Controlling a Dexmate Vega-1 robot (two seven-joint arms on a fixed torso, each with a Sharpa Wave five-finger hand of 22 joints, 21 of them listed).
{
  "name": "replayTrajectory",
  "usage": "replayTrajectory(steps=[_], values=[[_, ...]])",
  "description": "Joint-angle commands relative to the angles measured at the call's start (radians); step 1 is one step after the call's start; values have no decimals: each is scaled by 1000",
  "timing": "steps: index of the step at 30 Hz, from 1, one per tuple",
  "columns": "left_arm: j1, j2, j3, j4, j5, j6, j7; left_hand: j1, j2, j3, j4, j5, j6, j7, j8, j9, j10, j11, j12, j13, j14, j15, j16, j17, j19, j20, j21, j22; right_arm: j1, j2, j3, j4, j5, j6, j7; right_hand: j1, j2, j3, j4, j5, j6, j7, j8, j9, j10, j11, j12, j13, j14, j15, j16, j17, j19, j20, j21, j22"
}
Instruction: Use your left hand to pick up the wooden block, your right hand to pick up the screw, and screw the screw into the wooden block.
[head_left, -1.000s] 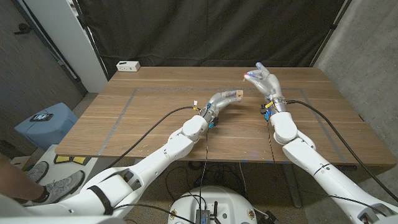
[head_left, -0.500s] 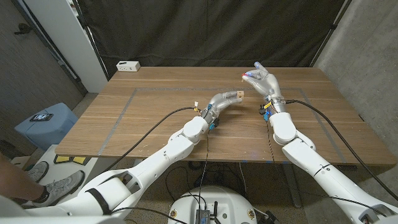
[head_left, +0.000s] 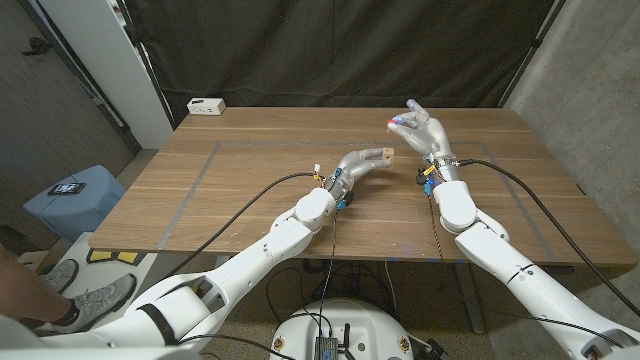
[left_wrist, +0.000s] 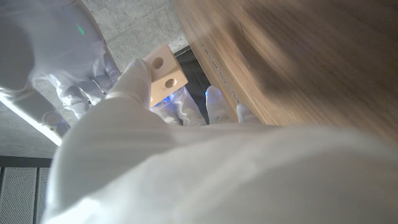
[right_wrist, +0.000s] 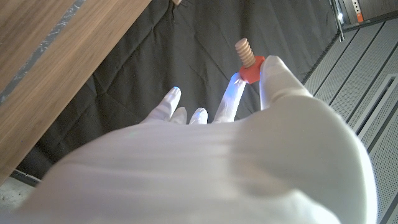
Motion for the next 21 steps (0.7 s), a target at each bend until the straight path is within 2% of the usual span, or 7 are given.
replayTrajectory(steps=[1,5,11,21], values=[[-12,-3,5,11,6,3,-6,14,5,4,-9,6,8,0,5,3,7,-1,-3,6,3,-84,3,0,5,5,4,2,-14,-17,1,-25,-17,-28,0,0,14,2,9,0,-4,1,6,7,4,13,-1,4,7,-9,-2,2,7,-7,-2,3],[-14,-4,6,15,7,2,-6,18,7,5,-10,6,6,0,4,3,6,-1,-5,7,0,-83,2,0,4,4,3,2,-22,-22,2,-33,-20,-35,-1,-8,28,-1,17,-1,-18,-4,4,10,6,26,0,4,6,-5,-1,2,6,-3,-2,3],[-13,-2,8,9,9,7,-6,34,13,10,-16,5,1,0,3,3,2,-1,-8,7,-6,-85,0,-1,3,5,3,2,-24,-23,1,-33,-22,-36,-3,-23,48,-5,29,4,-31,-9,3,14,3,29,-2,4,7,0,-1,2,4,-3,-2,3],[-5,1,6,-3,11,11,4,39,15,10,-17,4,1,0,3,3,0,-1,-10,8,-8,-87,-1,-1,3,5,3,2,-24,-24,-2,-29,-31,-36,-7,-35,58,-12,34,8,-39,-14,6,19,4,33,-2,4,8,0,-1,2,3,-3,-2,3]])
